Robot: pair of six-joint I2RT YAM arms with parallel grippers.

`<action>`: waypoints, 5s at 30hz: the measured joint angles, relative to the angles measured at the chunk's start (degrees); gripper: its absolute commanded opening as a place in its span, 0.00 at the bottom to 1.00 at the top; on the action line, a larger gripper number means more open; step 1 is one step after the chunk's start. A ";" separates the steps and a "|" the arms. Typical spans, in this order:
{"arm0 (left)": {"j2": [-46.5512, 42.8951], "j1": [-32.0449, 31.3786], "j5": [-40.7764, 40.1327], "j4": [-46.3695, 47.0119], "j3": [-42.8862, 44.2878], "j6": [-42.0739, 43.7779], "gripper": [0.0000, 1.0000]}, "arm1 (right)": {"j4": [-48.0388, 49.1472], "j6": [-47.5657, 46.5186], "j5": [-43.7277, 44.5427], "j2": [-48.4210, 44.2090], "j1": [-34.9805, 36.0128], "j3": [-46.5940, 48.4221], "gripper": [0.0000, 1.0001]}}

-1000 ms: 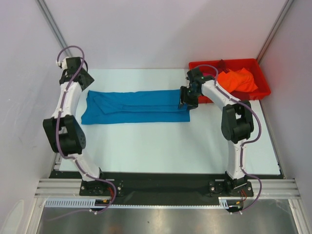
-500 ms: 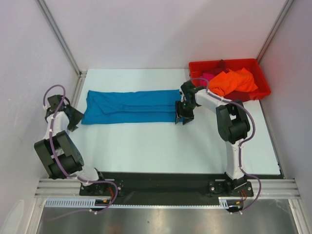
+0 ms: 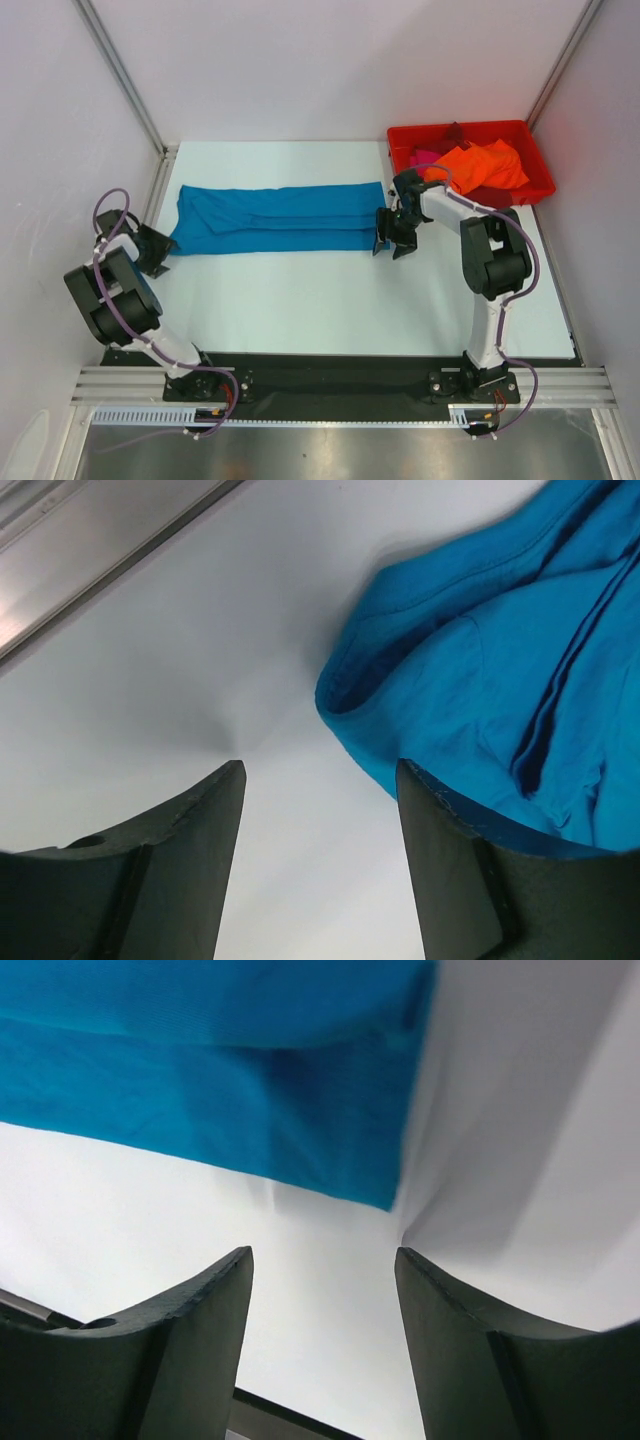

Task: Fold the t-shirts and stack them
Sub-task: Fold the tshirt

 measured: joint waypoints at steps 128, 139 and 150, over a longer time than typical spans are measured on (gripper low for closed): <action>0.92 -25.57 -6.67 -8.85 19.26 1.42 0.63 | 3.15 4.55 2.03 -9.35 1.16 -6.88 0.28; 0.87 -18.21 -5.70 -8.22 14.60 1.57 0.58 | 10.69 3.06 -5.66 2.12 6.38 9.64 0.50; -3.87 -6.45 -3.45 -6.64 7.37 0.72 0.51 | 17.49 8.22 -10.51 20.70 15.45 35.93 0.51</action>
